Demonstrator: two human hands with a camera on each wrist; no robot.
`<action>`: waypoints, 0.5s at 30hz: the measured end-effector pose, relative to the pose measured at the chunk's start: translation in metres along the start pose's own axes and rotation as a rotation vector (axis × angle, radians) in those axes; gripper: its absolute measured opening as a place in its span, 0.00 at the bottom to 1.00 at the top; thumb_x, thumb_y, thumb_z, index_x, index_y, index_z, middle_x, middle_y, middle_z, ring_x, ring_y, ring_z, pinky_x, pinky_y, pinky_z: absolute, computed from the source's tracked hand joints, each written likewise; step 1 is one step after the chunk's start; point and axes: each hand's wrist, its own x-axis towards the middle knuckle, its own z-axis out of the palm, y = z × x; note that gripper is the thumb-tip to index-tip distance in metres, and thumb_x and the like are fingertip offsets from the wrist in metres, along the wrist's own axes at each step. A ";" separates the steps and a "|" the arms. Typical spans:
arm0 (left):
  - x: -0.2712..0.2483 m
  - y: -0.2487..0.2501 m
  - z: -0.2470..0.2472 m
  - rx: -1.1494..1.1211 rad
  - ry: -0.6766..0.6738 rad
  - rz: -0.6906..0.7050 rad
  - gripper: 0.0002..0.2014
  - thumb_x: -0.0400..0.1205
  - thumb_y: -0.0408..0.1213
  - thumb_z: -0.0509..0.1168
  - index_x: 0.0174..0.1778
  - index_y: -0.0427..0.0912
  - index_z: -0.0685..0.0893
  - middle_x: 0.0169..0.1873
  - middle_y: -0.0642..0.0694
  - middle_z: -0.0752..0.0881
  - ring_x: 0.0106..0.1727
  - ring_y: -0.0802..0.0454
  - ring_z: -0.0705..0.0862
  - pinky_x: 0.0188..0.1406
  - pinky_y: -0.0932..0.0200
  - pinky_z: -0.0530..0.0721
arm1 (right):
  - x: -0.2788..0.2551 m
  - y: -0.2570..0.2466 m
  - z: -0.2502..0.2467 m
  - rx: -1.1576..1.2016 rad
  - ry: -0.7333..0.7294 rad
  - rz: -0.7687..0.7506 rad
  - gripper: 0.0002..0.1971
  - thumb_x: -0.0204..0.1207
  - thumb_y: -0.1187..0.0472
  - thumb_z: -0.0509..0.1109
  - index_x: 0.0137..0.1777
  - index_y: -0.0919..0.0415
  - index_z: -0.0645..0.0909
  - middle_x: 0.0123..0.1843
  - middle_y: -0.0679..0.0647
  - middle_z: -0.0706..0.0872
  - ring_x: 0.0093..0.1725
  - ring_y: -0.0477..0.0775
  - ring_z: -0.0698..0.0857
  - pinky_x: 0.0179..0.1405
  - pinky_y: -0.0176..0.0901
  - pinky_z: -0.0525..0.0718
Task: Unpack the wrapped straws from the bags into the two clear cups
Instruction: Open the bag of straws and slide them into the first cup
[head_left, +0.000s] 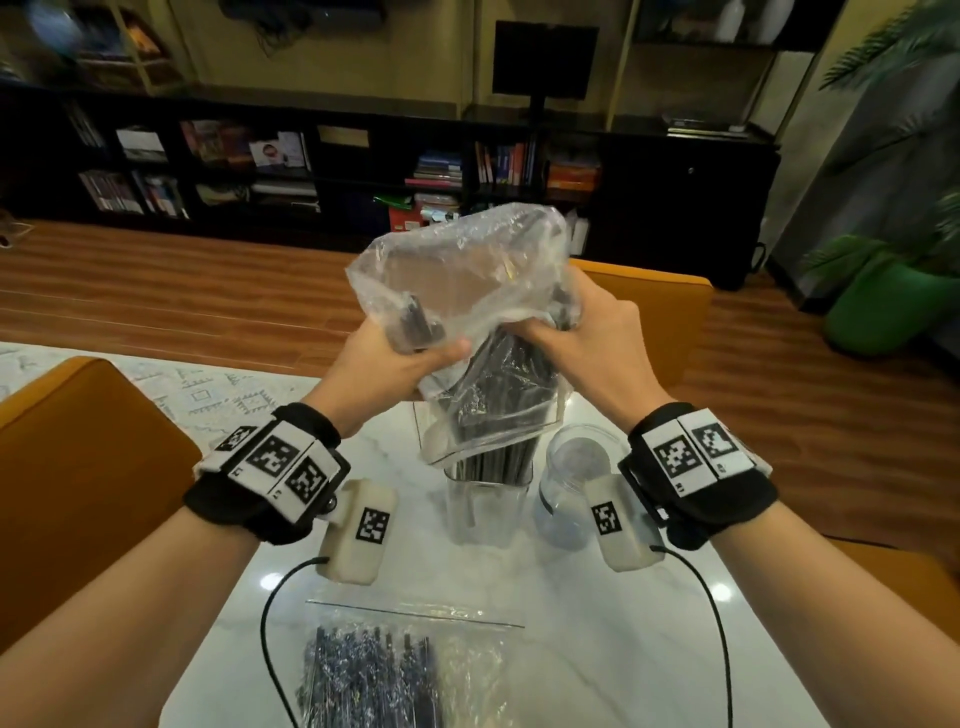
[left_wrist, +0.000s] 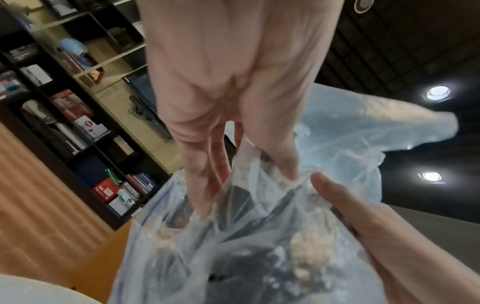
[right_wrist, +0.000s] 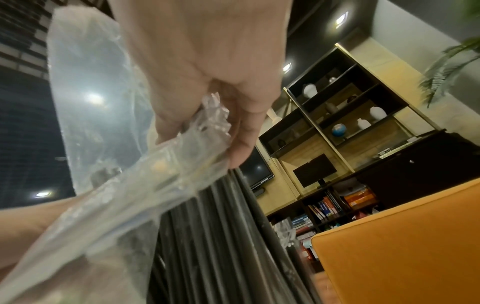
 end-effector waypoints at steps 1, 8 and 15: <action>0.000 0.000 0.000 0.042 -0.015 -0.007 0.19 0.74 0.57 0.74 0.52 0.47 0.85 0.42 0.60 0.90 0.45 0.63 0.88 0.37 0.68 0.86 | 0.000 0.001 -0.001 -0.013 -0.001 -0.008 0.21 0.73 0.43 0.76 0.56 0.59 0.84 0.45 0.46 0.92 0.41 0.42 0.89 0.43 0.38 0.87; 0.007 0.018 0.003 0.124 0.028 0.055 0.16 0.79 0.44 0.73 0.47 0.32 0.83 0.48 0.33 0.88 0.45 0.41 0.88 0.44 0.49 0.89 | 0.001 0.005 0.002 -0.167 0.096 -0.111 0.17 0.82 0.52 0.61 0.50 0.65 0.85 0.33 0.34 0.78 0.30 0.34 0.81 0.33 0.23 0.79; 0.007 0.021 0.000 0.006 0.028 0.026 0.09 0.83 0.39 0.68 0.55 0.39 0.83 0.55 0.41 0.89 0.46 0.51 0.91 0.36 0.54 0.92 | 0.000 -0.007 -0.005 -0.124 0.096 -0.127 0.04 0.82 0.61 0.68 0.46 0.51 0.80 0.30 0.32 0.73 0.30 0.30 0.73 0.31 0.25 0.67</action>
